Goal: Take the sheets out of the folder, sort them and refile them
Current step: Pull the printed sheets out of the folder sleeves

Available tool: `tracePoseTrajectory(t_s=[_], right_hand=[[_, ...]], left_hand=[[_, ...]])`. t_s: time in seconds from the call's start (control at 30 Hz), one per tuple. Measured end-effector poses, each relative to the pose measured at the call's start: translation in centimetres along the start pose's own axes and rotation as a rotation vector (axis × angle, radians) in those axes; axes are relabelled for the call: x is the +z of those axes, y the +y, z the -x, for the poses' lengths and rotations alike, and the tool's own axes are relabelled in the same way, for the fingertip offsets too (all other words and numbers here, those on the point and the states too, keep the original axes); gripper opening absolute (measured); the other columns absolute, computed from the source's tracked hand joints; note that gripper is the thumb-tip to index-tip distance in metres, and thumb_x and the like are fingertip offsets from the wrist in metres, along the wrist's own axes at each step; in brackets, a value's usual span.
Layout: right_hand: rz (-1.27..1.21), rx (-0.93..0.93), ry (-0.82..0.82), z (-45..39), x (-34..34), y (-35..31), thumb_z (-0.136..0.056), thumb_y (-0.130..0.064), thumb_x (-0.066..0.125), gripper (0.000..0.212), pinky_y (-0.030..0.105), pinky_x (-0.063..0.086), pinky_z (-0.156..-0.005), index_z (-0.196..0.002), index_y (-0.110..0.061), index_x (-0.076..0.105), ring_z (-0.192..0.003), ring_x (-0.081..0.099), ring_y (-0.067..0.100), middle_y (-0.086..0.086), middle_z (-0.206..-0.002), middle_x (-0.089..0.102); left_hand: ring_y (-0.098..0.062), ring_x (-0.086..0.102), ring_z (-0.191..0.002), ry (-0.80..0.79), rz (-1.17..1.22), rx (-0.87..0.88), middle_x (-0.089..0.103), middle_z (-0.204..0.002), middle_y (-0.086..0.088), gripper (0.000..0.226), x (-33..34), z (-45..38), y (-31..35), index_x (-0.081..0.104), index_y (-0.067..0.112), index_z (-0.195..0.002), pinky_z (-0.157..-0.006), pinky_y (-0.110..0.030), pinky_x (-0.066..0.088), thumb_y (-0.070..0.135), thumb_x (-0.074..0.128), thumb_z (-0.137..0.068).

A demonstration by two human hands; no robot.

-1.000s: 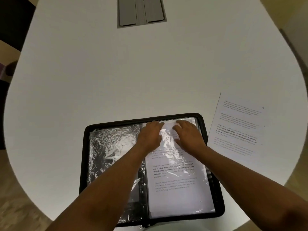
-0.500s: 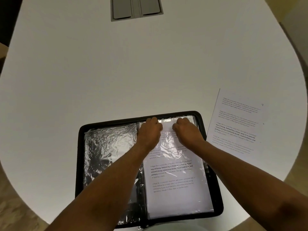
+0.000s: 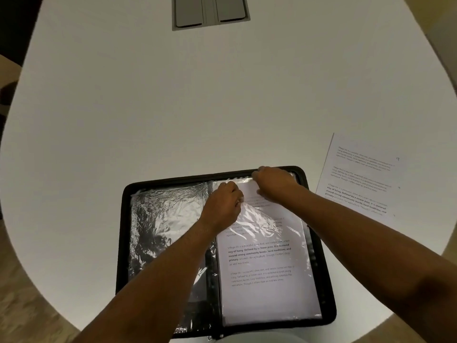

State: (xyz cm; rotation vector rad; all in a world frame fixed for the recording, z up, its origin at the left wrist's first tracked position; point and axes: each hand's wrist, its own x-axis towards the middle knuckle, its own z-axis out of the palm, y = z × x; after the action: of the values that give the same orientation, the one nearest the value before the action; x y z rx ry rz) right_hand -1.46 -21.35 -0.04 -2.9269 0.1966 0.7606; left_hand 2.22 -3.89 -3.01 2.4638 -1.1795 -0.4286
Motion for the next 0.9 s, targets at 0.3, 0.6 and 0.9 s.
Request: tracePoseTrajectory(t_s=[0.3, 0.6, 0.9], right_hand=[[0.118, 0.132, -0.158, -0.9, -0.8, -1.4, -0.086, -0.014, 0.07, 0.031, 0.031, 0.044, -0.067, -0.116, -0.009, 0.062, -0.081, 0.056, 0.019, 0.003, -0.092, 0.056], [0.142, 0.147, -0.171, -0.5, -0.9, -1.7, -0.085, -0.009, 0.069, 0.032, 0.03, 0.043, -0.067, -0.115, -0.009, 0.061, -0.076, 0.053, 0.019, 0.002, -0.084, 0.054], [-0.027, 0.144, -0.015, -3.1, -6.0, 0.2, -0.088, -0.013, 0.059, 0.02, 0.032, 0.043, -0.069, -0.106, -0.012, 0.067, -0.082, 0.056, 0.023, 0.005, -0.095, 0.062]], left_hand=[[-0.018, 0.053, -0.098, 0.034, 0.043, -0.006, 0.062, -0.103, -0.003, 0.016, 0.1, -0.2, 0.1, 0.07, 0.011, -0.1, -0.074, -0.026, 0.042, 0.015, 0.058, -0.09], [-0.019, 0.054, -0.094, 0.032, 0.042, 0.01, 0.063, -0.1, -0.003, 0.015, 0.5, -0.2, 0.0, 0.07, 0.012, -0.098, -0.078, -0.037, 0.05, 0.015, 0.059, -0.088], [-0.02, 0.057, -0.097, 0.09, 0.1, 0.072, 0.065, -0.104, -0.003, 0.026, 0.3, -0.7, 0.6, 0.066, 0.012, -0.109, -0.077, -0.034, 0.051, 0.022, 0.061, -0.086]])
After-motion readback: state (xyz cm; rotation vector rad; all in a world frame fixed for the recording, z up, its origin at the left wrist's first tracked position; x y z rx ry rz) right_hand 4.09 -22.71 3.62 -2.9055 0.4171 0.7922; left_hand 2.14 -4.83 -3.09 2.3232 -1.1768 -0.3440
